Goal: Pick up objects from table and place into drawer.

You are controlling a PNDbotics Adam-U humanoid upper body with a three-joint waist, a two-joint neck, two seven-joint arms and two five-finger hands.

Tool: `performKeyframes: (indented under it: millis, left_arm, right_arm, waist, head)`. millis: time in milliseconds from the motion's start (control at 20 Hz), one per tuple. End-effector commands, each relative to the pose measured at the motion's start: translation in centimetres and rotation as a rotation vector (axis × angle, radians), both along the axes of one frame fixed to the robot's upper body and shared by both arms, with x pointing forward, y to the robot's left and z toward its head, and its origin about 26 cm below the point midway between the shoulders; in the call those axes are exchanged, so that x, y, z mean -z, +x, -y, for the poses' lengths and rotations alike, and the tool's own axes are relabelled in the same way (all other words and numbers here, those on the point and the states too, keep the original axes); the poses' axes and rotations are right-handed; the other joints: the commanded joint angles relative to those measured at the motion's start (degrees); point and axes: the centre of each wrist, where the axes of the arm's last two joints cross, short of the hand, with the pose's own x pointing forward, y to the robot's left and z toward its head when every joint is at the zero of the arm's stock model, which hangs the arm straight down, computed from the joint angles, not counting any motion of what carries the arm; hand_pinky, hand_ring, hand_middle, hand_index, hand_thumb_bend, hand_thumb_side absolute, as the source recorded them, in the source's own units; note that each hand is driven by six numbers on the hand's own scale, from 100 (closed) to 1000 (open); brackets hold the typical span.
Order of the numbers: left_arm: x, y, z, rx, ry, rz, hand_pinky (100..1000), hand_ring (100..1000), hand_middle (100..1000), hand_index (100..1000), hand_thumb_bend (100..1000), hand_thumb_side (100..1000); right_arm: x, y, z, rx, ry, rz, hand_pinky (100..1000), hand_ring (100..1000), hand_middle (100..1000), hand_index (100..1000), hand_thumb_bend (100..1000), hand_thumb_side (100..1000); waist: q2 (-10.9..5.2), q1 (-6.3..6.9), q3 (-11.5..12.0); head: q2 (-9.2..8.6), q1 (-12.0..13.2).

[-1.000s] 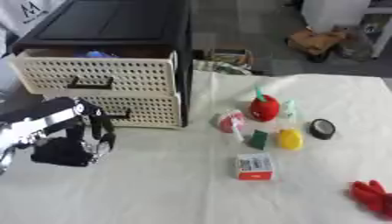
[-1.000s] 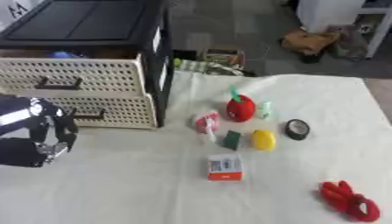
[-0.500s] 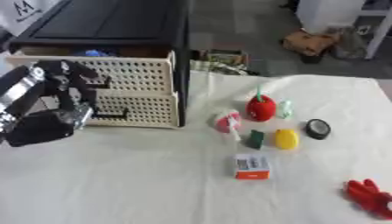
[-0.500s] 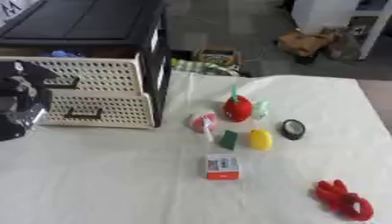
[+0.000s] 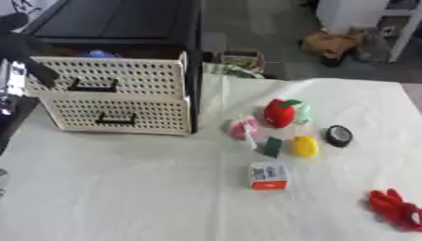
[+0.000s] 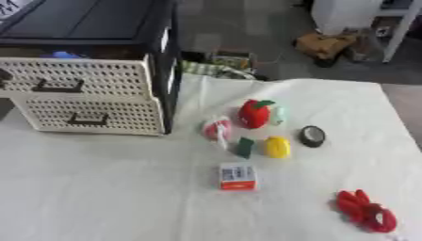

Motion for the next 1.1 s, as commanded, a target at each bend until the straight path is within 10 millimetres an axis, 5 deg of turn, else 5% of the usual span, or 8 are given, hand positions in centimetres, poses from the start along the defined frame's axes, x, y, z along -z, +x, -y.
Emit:
performKeyframes:
  millis: [50, 600, 1100]
  left_arm:
    - [-0.2, -0.3, 0.3, 0.001, -0.083, 0.064, 565, 446, 602, 852, 100, 672]
    - [1.6, -0.3, 1.0, -0.025, -0.179, 0.059, 587, 467, 613, 851, 100, 672]
    - [1.8, -0.3, 1.2, -0.015, -0.181, 0.063, 588, 469, 614, 847, 100, 672]
  right_arm:
    - [-1.2, -0.4, 0.2, 0.016, -0.028, 0.077, 839, 637, 658, 834, 100, 853]
    - [0.1, -0.4, 0.4, 0.026, -0.004, 0.058, 812, 613, 640, 828, 100, 820]
    - [0.5, -0.5, 0.5, 0.024, 0.014, 0.044, 801, 604, 633, 824, 100, 815]
  waist:
    - [-1.23, 0.14, -0.11]
    - [-0.92, 0.46, -0.15]
    - [-1.10, 0.49, -0.12]
  head:
    - [0.76, 0.16]
    - [1.74, 0.29]
    - [1.91, -2.16]
